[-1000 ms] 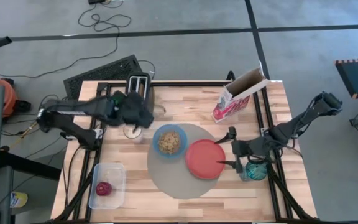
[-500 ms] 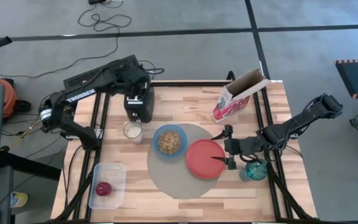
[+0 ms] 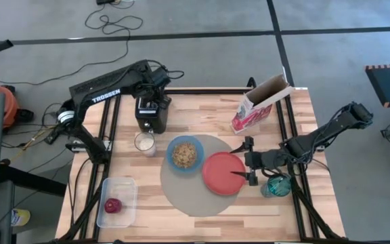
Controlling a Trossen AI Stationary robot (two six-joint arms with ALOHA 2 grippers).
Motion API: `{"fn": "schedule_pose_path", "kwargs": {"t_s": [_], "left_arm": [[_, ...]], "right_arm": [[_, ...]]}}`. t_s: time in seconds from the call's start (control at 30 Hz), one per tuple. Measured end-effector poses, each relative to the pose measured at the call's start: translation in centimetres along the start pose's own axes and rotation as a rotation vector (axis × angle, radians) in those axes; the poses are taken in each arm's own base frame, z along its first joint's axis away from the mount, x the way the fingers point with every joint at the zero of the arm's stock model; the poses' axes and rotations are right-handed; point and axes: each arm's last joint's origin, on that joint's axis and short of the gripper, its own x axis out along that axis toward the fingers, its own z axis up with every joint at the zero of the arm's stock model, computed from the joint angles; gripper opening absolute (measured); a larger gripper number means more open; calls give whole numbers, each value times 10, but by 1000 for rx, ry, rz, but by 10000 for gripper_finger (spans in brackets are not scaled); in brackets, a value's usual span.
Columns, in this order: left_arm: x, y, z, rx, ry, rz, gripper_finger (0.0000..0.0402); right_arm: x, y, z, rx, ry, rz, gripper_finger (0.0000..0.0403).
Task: Arrange a breakfast setting
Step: Put the toasted bread on the orange plate
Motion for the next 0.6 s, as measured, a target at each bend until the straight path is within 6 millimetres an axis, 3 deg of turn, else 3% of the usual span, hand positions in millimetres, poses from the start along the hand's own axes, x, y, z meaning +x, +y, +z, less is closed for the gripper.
{"fn": "schedule_pose_path", "kwargs": {"t_s": [0.6], "left_arm": [[13,11,11,-33,-11,33,114]], "right_arm": [[-1,3,0,5,-1,11,385]]}}
